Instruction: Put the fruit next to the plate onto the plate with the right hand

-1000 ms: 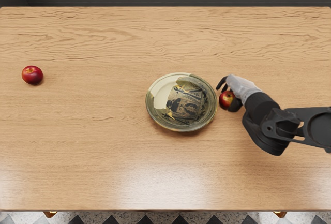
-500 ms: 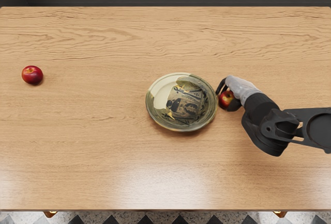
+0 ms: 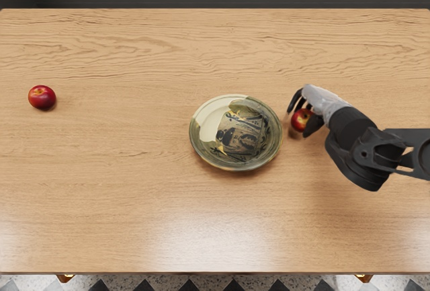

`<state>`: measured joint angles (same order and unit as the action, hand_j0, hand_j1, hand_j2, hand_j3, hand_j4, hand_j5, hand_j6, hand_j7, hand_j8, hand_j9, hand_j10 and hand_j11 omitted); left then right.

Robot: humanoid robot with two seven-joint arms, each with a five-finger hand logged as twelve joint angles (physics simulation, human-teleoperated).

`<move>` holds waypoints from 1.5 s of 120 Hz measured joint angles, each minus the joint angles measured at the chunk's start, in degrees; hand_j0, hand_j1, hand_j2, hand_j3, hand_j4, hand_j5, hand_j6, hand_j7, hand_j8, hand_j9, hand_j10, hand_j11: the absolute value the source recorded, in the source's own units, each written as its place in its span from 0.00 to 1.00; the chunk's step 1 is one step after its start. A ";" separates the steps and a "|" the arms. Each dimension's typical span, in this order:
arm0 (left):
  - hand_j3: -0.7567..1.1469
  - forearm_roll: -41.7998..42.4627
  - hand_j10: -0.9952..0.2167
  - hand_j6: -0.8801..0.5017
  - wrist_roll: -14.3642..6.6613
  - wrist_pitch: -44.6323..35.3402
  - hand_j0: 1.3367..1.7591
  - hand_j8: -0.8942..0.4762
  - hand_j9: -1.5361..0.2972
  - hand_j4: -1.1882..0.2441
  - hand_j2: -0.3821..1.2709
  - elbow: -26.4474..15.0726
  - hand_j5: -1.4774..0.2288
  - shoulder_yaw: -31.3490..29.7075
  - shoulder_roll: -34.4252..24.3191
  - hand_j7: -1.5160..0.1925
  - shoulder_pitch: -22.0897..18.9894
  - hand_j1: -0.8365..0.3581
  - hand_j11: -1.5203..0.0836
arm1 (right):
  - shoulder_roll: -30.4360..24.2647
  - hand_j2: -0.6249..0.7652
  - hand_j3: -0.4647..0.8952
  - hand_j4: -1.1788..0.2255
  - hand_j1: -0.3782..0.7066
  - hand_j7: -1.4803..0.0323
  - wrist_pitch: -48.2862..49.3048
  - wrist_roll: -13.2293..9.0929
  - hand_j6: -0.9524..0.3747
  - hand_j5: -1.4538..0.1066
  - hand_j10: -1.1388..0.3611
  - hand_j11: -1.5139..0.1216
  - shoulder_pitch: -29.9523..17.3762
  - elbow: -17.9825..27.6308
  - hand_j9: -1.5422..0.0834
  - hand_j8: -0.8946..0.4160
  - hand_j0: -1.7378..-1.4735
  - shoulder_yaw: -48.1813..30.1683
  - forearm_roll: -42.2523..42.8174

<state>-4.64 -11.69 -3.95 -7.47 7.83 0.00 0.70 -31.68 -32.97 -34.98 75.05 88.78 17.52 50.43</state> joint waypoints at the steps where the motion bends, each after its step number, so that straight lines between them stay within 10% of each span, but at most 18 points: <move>1: 0.40 0.00 0.82 0.64 0.00 0.00 0.76 0.65 0.84 0.83 0.23 0.00 0.87 0.00 0.00 0.89 0.00 0.99 0.95 | -0.12 0.62 0.34 0.40 0.59 0.44 0.09 0.00 0.35 0.40 0.35 0.42 0.15 0.09 0.44 0.33 0.31 -0.04 -0.03; 38: 0.40 0.00 0.82 0.64 0.00 0.00 0.76 0.65 0.84 0.83 0.23 0.00 0.87 0.00 0.00 0.89 0.00 0.99 0.95 | -0.92 0.63 0.34 0.40 0.60 0.44 3.25 -0.02 0.36 0.40 0.35 0.42 6.69 3.16 0.44 0.34 0.30 -1.68 -2.51; 130: 0.40 -0.01 0.82 0.64 0.00 0.00 0.76 0.65 0.84 0.83 0.23 0.00 0.87 0.00 0.00 0.89 -0.09 0.99 0.95 | 16.53 0.67 0.34 0.40 0.62 0.43 4.56 0.03 0.37 0.38 0.35 0.40 9.36 -2.09 0.43 0.35 0.30 -3.99 -5.43; 152: 0.40 -0.01 0.82 0.64 0.00 0.00 0.76 0.65 0.84 0.83 0.23 0.00 0.87 0.00 0.00 0.89 -0.09 0.99 0.95 | 17.73 0.54 0.34 0.66 0.27 0.75 4.29 -0.01 0.57 0.70 0.59 0.71 8.54 -2.74 0.73 0.54 0.30 -4.05 -4.99; 180: 0.40 -0.01 0.82 0.64 0.00 0.00 0.76 0.65 0.84 0.83 0.23 0.00 0.87 0.00 0.00 0.89 -0.07 0.99 0.95 | 17.54 0.48 0.34 0.78 0.11 0.91 11.93 -0.02 0.67 0.86 0.70 0.86 1.48 -4.29 0.88 0.64 0.30 -24.08 -15.77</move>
<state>-4.65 -11.69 -3.95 -7.47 7.83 0.00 0.63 -14.15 -21.04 -35.00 76.53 84.49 -6.56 34.66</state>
